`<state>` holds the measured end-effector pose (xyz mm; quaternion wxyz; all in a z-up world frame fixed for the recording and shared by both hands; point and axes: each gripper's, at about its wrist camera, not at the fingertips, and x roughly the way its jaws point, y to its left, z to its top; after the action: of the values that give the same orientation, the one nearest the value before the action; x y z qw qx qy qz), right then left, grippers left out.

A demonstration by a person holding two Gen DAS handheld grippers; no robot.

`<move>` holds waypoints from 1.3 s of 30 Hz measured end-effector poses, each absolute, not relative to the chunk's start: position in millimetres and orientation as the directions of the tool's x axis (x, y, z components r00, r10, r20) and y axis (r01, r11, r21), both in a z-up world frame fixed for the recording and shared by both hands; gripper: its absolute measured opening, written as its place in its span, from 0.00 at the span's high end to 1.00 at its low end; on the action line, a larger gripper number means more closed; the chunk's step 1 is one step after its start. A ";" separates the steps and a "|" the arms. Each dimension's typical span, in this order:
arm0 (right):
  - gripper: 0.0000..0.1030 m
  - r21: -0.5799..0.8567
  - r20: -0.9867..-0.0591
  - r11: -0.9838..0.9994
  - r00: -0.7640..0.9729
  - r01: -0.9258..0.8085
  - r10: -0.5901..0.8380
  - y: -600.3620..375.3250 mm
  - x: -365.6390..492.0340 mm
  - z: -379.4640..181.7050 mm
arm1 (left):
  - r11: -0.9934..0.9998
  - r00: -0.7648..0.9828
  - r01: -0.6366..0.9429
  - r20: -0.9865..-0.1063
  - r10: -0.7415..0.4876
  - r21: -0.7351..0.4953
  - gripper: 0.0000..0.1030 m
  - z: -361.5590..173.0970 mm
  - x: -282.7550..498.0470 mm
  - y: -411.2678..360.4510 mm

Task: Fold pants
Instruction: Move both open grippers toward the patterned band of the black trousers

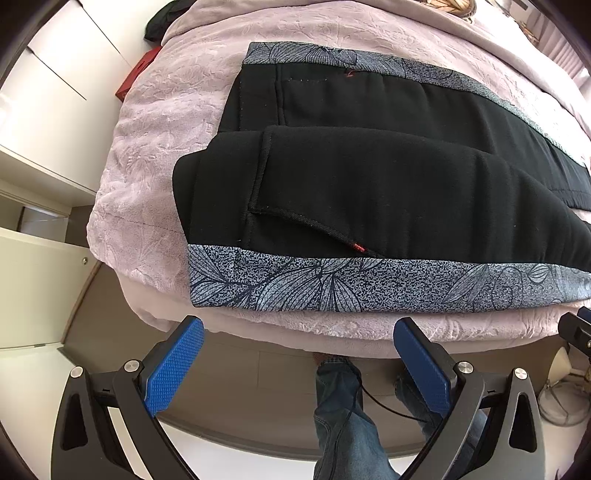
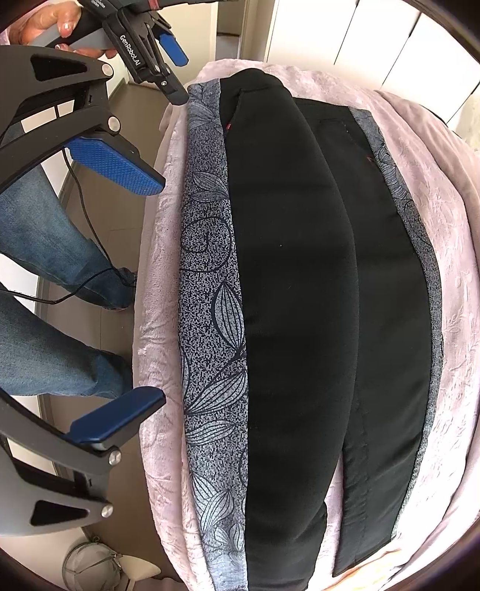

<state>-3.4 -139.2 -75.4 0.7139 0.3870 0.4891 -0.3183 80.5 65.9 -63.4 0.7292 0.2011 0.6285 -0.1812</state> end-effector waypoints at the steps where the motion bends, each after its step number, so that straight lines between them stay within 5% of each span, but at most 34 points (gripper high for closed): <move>1: 0.00 0.242 -0.945 0.497 0.319 0.833 -0.075 -139.1 -3.3 -75.6 | 0.853 0.143 0.517 -0.990 -0.012 0.065 0.00 -63.4 80.6 66.4; 39: 0.00 0.309 -0.929 0.493 0.370 0.813 -0.027 -155.6 12.0 -100.0 | 0.873 0.128 0.485 -0.992 -0.022 0.043 0.00 -89.0 91.5 54.8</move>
<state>12.0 -155.6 -100.0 0.7188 0.4101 0.4794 -0.2922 91.5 54.8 -89.0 0.7285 0.1818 0.6372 -0.1740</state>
